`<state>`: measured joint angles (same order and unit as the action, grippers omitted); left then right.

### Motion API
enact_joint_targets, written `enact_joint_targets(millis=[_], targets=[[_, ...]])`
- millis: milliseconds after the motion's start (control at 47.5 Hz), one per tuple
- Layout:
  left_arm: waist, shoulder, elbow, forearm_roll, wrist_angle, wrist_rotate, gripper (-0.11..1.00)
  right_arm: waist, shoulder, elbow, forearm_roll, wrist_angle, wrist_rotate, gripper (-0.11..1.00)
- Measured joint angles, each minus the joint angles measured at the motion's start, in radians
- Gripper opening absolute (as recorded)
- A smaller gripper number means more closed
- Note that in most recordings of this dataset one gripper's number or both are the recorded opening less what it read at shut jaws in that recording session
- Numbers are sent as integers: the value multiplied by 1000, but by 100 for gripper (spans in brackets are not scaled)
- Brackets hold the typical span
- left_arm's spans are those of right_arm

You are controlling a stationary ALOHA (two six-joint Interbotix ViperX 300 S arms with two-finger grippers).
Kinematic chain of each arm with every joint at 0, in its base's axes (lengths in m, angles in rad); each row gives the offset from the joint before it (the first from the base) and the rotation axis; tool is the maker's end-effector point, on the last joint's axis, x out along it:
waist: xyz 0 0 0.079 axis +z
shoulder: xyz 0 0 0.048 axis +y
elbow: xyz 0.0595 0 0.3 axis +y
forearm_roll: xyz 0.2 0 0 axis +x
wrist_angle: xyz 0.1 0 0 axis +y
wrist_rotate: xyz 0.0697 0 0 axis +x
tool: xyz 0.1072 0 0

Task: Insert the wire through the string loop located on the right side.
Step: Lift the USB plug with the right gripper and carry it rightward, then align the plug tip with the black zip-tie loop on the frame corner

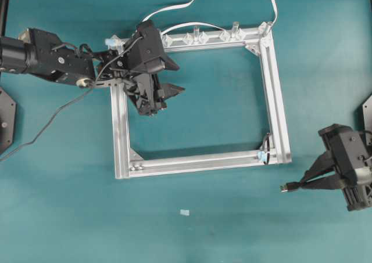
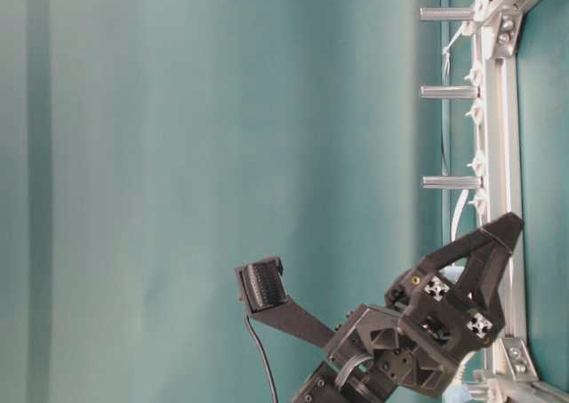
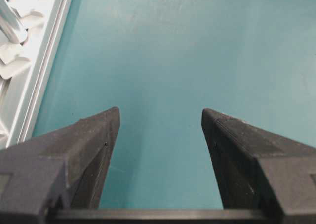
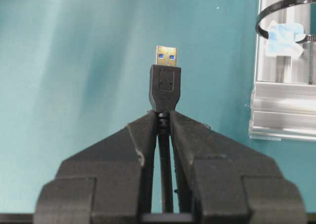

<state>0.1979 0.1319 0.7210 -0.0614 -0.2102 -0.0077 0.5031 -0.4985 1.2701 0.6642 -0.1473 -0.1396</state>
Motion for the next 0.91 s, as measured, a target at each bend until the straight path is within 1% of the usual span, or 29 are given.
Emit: enact_joint_targets(millis=[527,737,906], targets=[[0,-2,-2,0,2,0,70,-2,-2,2,0,3,0,14],[0,0,-3,2,2,0,70,-38,-2,9,0,0,-2,14],[0,-2,-3,2,2,0,70,-83,-2,17,-9,-2,-2,14]])
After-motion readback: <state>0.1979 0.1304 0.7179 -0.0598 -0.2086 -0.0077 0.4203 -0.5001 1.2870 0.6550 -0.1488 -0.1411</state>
